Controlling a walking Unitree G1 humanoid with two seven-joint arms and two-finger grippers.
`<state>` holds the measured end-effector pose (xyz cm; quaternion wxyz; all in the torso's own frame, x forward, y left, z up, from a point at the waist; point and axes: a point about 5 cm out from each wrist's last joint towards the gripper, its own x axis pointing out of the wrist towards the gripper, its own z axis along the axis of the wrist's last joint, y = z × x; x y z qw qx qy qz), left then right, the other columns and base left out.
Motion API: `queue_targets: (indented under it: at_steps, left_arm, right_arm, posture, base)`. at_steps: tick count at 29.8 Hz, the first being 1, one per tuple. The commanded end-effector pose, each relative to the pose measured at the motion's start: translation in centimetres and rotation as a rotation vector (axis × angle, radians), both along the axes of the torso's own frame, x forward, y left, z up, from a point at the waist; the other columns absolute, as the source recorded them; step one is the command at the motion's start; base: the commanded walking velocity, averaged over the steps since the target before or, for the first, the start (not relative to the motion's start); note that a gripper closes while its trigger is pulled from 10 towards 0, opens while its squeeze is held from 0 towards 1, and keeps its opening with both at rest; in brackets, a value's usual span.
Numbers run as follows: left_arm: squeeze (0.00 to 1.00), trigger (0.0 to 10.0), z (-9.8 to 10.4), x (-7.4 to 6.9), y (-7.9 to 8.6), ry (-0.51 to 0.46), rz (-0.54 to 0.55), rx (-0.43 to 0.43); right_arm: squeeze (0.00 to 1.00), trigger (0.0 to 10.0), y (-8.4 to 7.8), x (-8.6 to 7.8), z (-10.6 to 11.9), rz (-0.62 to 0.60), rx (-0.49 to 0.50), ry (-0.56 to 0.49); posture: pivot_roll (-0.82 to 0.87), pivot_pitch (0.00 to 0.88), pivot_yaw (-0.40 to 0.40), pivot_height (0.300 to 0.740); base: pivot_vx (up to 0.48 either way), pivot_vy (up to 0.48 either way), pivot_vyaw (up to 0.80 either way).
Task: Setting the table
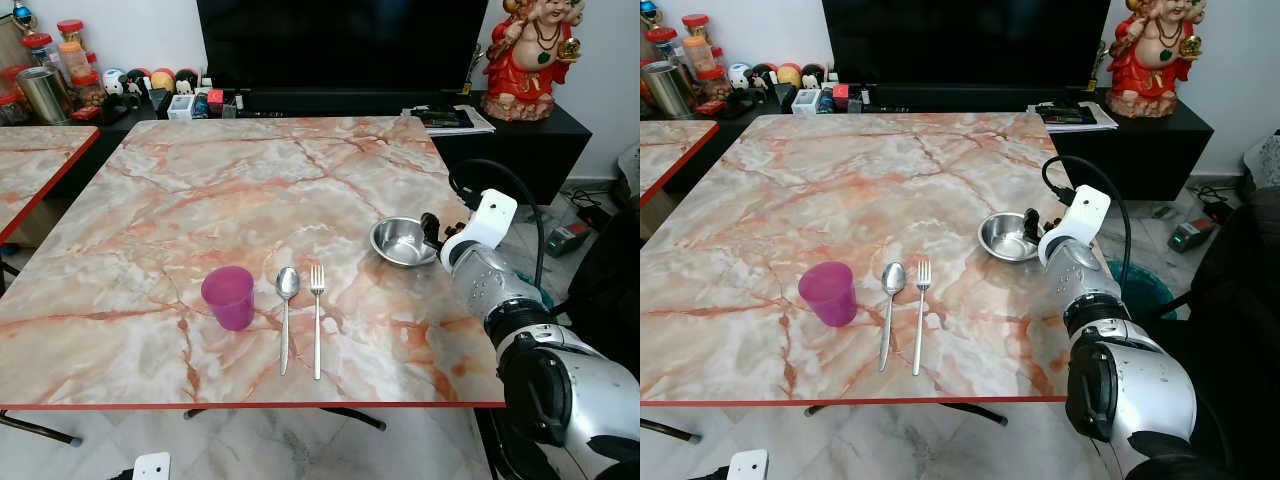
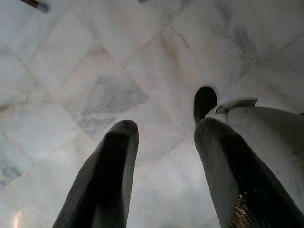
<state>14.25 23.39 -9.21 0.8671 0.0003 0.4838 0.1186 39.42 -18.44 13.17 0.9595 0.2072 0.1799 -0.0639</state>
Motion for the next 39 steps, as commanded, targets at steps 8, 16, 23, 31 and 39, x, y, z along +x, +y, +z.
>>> queue_targets:
  at_steps: [8,16,23,31,39]
  left_arm:
    - [0.0,10.0,-0.4,-1.5,0.4,0.02,0.002,0.006]
    - [0.0,10.0,-0.5,-1.8,0.3,0.026,-0.014,0.004]
    - [0.0,10.0,-0.6,-2.3,0.4,0.037,-0.023,0.007]
    - [0.0,10.0,-0.7,-2.9,0.6,0.042,-0.024,0.011]
    - [0.0,10.0,-0.8,-3.7,0.8,0.046,-0.035,0.018]
  right_arm:
    - [0.0,10.0,1.0,0.0,-0.2,0.015,0.012,0.022]
    - [0.0,10.0,0.1,0.2,0.4,-0.043,-0.025,-0.003]
    - [0.0,10.0,0.2,-0.2,-0.7,-0.047,-0.01,0.037]
    - [0.0,10.0,0.9,-0.5,-1.3,-0.037,0.012,0.064]
    - [0.0,10.0,1.3,-0.7,-1.9,-0.046,0.01,0.083]
  posture:
    - [0.09,0.0,-0.008,0.74]
    - [0.09,0.019,-0.002,0.74]
    - [0.09,0.03,0.0,0.74]
    - [0.1,0.039,-0.001,0.74]
    - [0.11,0.062,0.004,0.74]
  base:
    - [0.0,0.0,0.0]
    - [0.0,0.0,0.0]
    - [0.0,0.0,0.0]
    - [0.0,0.0,0.0]
    - [0.0,0.0,0.0]
